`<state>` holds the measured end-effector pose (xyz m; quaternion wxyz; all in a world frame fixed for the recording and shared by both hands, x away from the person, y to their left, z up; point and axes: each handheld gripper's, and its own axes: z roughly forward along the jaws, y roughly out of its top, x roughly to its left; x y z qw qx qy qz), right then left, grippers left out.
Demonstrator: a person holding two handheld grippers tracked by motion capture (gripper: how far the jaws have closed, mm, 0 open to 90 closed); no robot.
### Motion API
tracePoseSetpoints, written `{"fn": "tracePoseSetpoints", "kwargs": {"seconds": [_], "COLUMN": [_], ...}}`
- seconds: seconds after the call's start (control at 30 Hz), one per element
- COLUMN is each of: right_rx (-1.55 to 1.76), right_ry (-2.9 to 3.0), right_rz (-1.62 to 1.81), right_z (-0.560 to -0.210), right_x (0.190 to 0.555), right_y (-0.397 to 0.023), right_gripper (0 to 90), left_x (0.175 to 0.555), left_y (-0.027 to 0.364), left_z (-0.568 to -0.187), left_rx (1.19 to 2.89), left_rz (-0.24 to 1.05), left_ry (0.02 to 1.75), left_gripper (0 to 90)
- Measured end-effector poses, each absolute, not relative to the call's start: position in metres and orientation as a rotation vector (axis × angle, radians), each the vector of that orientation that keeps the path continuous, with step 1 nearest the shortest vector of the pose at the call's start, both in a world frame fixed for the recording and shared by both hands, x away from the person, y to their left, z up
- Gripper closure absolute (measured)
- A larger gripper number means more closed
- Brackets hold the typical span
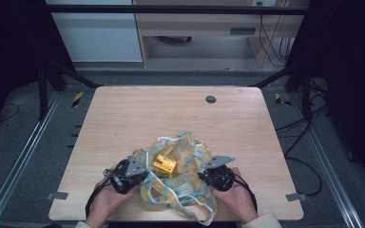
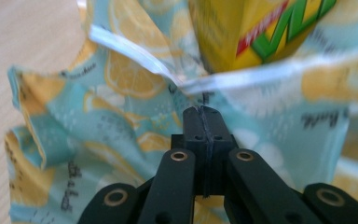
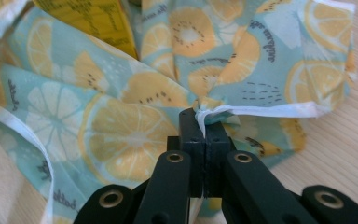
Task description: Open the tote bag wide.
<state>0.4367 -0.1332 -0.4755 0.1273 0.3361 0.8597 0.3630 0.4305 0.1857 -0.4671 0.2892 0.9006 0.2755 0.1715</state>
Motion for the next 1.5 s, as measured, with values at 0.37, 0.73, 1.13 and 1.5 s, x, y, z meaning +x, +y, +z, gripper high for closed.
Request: {"fn": "tracePoseSetpoints", "kwargs": {"seconds": [0.37,0.73,1.13,1.5], "right_rx": [1.062,1.103,1.316,1.389], "right_ry": [2.418,2.097,1.836,1.851], "right_rz": [1.059,1.304,1.138,1.028], "right_z": [-0.471,-0.43,-0.446,-0.47], "right_x": [0.438,0.433,0.469,0.487], "right_y": [-0.158,-0.214,-0.26,-0.273], "right_gripper": [54.8,13.7,7.0,9.5], "left_x": [0.422,0.433,0.473,0.494], "left_y": [0.208,0.271,0.313,0.34], "left_z": [-0.458,-0.428,-0.452,-0.461], "left_rx": [2.377,2.011,1.947,1.88], "left_rz": [0.592,0.769,0.794,0.809], "left_ry": [0.778,1.066,1.236,1.303], "left_gripper": [83.9,26.5,12.7,9.0]}}
